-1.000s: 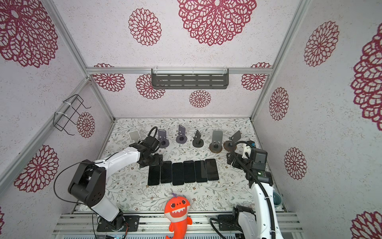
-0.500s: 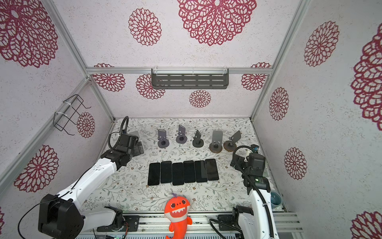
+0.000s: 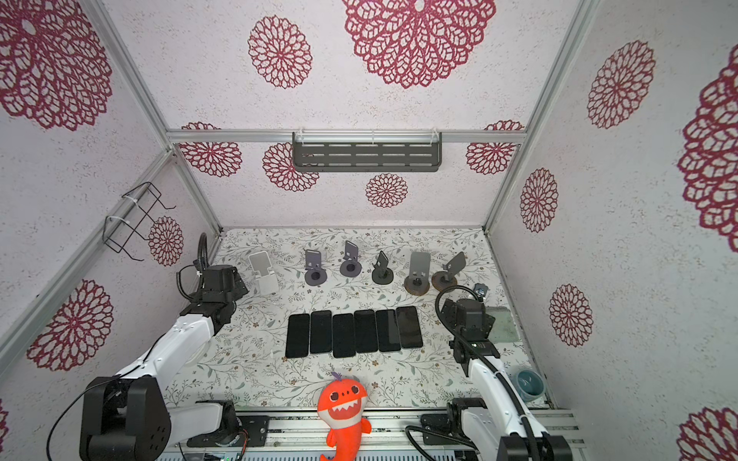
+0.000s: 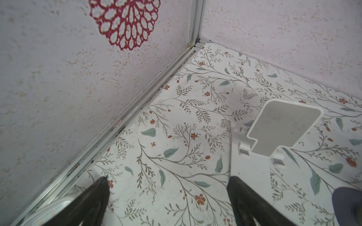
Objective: Remove the phone from the phone stand
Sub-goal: Reset both arms
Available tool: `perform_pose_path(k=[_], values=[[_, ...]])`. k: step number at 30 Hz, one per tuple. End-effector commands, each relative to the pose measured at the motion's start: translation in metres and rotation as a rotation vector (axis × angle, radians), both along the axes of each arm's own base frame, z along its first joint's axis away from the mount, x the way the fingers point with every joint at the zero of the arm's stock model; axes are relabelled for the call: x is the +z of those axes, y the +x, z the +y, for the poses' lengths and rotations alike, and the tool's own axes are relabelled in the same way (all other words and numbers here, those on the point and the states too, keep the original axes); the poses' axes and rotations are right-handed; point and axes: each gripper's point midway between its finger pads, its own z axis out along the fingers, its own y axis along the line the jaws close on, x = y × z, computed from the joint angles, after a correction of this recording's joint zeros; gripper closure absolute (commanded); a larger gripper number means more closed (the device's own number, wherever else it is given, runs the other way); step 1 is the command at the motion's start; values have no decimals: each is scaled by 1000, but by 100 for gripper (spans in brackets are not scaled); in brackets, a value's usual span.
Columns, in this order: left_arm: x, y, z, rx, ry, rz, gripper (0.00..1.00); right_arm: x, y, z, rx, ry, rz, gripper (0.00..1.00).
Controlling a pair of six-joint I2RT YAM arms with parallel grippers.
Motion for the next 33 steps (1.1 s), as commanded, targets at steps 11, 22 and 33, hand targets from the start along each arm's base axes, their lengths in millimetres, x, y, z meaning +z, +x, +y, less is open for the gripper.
perform_pose_path(k=[11, 22, 33], values=[[-21, 37, 11, -101, 117, -132, 2, 7, 36, -4, 26, -196, -231, 1], [-35, 56, 10, -191, 128, -130, 2, 10, 69, 8, 98, -239, -303, 1], [-39, 45, -7, -328, 111, -275, 2, -3, 70, 6, 108, -216, -330, 1]])
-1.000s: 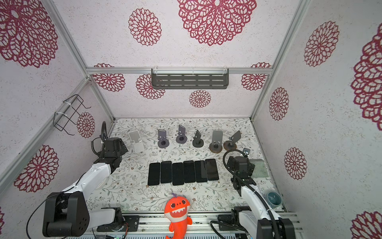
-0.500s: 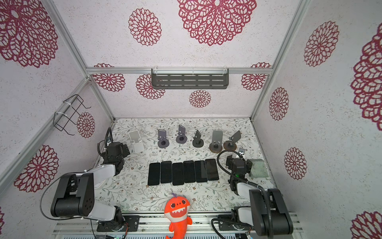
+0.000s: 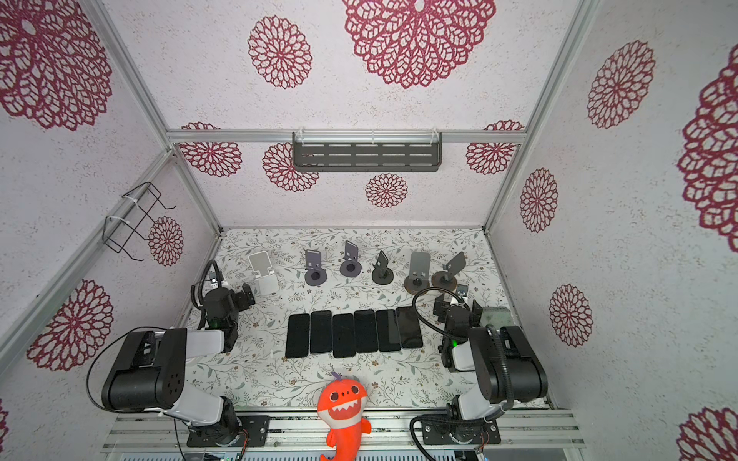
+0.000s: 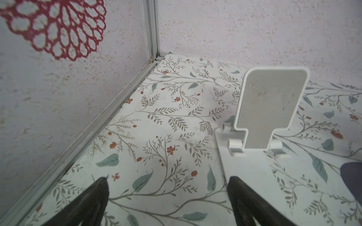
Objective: Remove the phone from the phone stand
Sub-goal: Reset both arms
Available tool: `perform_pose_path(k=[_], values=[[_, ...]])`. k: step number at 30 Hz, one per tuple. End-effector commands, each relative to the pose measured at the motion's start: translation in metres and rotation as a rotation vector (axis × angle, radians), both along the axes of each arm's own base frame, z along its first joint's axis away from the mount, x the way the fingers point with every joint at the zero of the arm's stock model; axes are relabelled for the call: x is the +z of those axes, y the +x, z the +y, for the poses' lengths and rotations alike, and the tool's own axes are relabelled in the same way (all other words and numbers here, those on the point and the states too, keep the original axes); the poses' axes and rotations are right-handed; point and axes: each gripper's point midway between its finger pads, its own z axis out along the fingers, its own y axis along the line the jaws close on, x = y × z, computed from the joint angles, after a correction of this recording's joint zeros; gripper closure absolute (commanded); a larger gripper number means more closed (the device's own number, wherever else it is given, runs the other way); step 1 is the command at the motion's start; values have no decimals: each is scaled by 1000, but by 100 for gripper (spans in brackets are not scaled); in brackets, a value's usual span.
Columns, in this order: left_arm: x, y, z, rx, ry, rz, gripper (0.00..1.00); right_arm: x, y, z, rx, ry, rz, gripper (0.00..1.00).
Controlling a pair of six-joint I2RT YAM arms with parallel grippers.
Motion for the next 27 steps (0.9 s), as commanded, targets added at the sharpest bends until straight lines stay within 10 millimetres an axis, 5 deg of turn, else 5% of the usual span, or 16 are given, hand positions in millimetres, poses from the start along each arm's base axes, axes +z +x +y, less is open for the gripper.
perform_pose_path(k=[1, 27], values=[[30, 14, -3, -50, 26, -133, 2, 28, 12, 2, 19, 8, -100, 1], [29, 14, -2, -48, 20, -121, 2, 24, 15, 1, 25, 16, -85, 1]])
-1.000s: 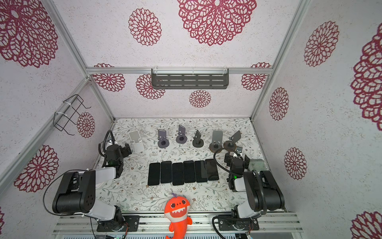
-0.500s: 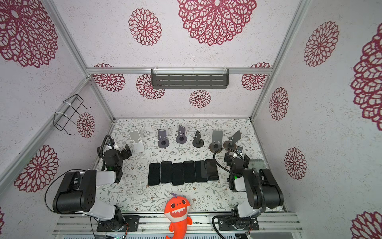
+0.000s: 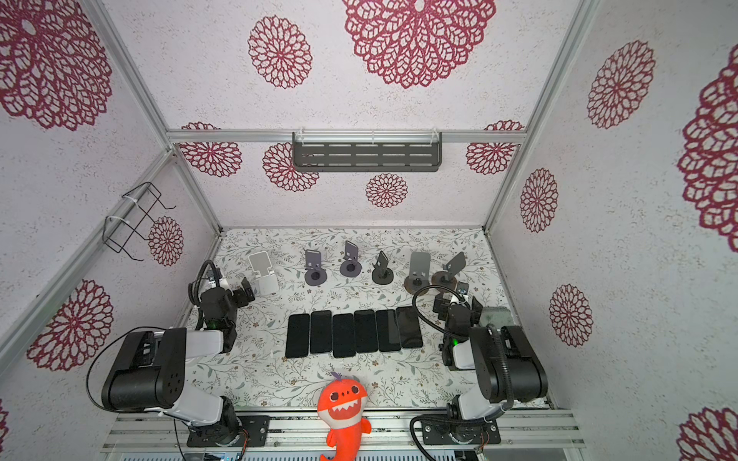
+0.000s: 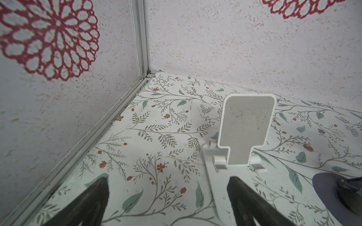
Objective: Remove the phone from the phone stand
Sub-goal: Reset both arms
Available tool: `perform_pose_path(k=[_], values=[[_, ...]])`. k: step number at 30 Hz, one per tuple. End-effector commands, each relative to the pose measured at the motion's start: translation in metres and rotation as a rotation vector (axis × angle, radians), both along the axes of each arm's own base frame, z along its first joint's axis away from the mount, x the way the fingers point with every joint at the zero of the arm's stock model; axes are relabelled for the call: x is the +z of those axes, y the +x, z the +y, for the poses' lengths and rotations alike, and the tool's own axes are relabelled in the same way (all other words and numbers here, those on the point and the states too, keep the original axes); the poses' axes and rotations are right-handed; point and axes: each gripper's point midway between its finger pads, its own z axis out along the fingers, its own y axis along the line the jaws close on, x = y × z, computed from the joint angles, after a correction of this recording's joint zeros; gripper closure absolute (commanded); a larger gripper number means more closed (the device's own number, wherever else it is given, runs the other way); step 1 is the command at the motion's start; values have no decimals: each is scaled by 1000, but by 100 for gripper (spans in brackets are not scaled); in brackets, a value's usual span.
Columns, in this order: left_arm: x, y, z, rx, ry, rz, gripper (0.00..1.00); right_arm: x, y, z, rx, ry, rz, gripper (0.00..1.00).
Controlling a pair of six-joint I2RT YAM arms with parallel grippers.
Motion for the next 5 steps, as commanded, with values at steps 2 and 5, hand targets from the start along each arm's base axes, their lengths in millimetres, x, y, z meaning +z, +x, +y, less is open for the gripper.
perform_pose_path(k=[2, 5], values=[[7, 3, 2, -8, 23, -24, 2, 18, 8, 0, 8, 8, -64, 1], [7, 3, 2, -8, 23, -24, 2, 20, 7, 0, 8, 8, -71, 1]])
